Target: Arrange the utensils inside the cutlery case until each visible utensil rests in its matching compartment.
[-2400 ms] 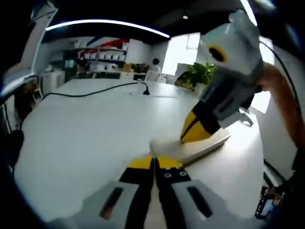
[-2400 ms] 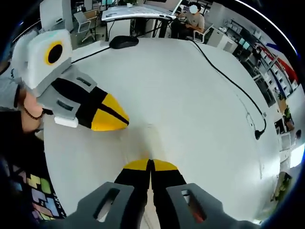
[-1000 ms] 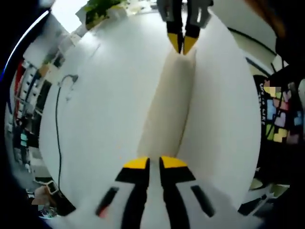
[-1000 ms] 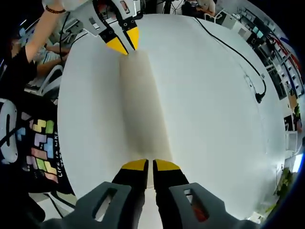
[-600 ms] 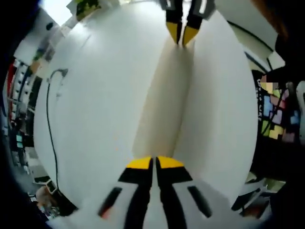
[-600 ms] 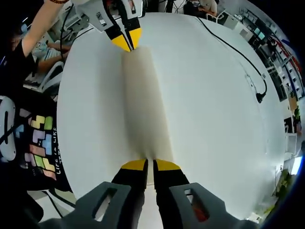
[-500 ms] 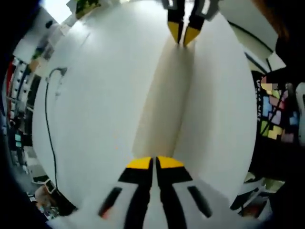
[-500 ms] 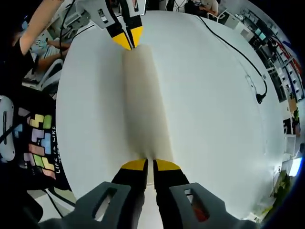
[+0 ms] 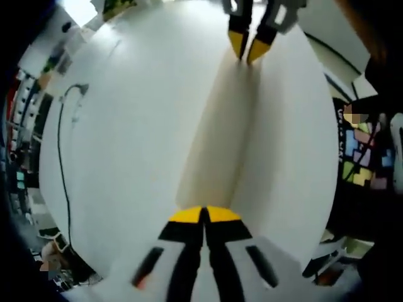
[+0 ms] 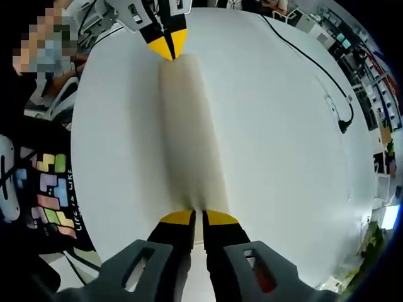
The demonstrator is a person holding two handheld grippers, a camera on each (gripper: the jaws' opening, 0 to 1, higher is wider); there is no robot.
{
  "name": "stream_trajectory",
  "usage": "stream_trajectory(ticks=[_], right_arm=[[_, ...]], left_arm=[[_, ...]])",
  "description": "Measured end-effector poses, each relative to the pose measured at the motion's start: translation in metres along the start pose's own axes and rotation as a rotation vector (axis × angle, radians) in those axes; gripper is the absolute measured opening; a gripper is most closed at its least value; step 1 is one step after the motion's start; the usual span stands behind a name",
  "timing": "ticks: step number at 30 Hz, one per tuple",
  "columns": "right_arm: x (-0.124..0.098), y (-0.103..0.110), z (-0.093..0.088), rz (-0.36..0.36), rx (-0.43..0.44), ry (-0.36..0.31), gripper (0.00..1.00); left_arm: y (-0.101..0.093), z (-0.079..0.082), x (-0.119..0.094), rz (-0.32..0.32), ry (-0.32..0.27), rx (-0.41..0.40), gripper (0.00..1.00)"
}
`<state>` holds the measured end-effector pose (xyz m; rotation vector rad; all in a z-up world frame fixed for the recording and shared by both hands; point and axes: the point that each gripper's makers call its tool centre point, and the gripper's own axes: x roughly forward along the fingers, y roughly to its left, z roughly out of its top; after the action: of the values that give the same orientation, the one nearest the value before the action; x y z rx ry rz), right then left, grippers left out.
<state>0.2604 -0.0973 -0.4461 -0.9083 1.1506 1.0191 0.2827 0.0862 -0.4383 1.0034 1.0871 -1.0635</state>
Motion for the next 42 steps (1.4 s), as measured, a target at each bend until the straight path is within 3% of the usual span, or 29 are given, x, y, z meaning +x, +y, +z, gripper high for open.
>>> stream_trajectory(ticks=[7,15,33,36,40,41,42], right_arm=[[0.000,0.002,0.000,0.012,0.014,-0.041,0.04],[0.000,0.001,0.000,0.013,0.020,-0.037,0.03],[0.002,0.000,0.001,0.014,0.058,-0.056,0.00],[0.002,0.000,0.001,0.009,0.048,-0.052,0.00],[0.001,0.000,0.002,0.010,-0.023,-0.042,0.00],[0.002,0.000,0.008,0.015,-0.077,-0.069,0.00],[0.003,-0.003,0.018,0.006,-0.073,-0.143,0.00]], left_arm=[[-0.001,0.002,0.001,0.013,0.038,0.002,0.00],[-0.003,0.001,0.001,0.007,-0.002,-0.015,0.00],[-0.003,0.000,0.003,-0.009,0.020,-0.037,0.00],[-0.004,0.000,0.004,-0.010,0.016,-0.040,0.00],[-0.004,0.001,0.003,0.000,0.030,0.014,0.00],[-0.005,0.001,0.003,0.004,0.031,0.024,0.00],[-0.004,0.000,0.003,0.006,0.028,0.022,0.00]])
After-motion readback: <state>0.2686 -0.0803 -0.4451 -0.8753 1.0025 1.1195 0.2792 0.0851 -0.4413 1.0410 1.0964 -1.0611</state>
